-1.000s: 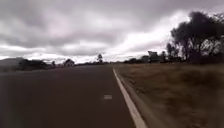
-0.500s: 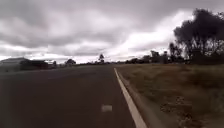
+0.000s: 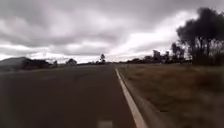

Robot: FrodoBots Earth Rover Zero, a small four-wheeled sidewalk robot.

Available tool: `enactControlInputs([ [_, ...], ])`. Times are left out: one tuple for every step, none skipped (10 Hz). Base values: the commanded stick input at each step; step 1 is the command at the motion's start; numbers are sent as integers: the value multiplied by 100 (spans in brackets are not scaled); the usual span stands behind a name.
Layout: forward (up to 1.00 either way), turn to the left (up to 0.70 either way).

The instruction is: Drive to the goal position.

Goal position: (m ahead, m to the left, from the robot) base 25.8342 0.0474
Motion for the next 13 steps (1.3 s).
enactControlInputs([
  [85, 0],
  [85, 0],
  [85, 0],
  [85, 0],
  [85, 0],
  [85, 0],
  [85, -17],
  [85, -26],
  [85, 0],
  [85, 0],
  [85, -8],
  [85, -14],
  [85, 0],
])
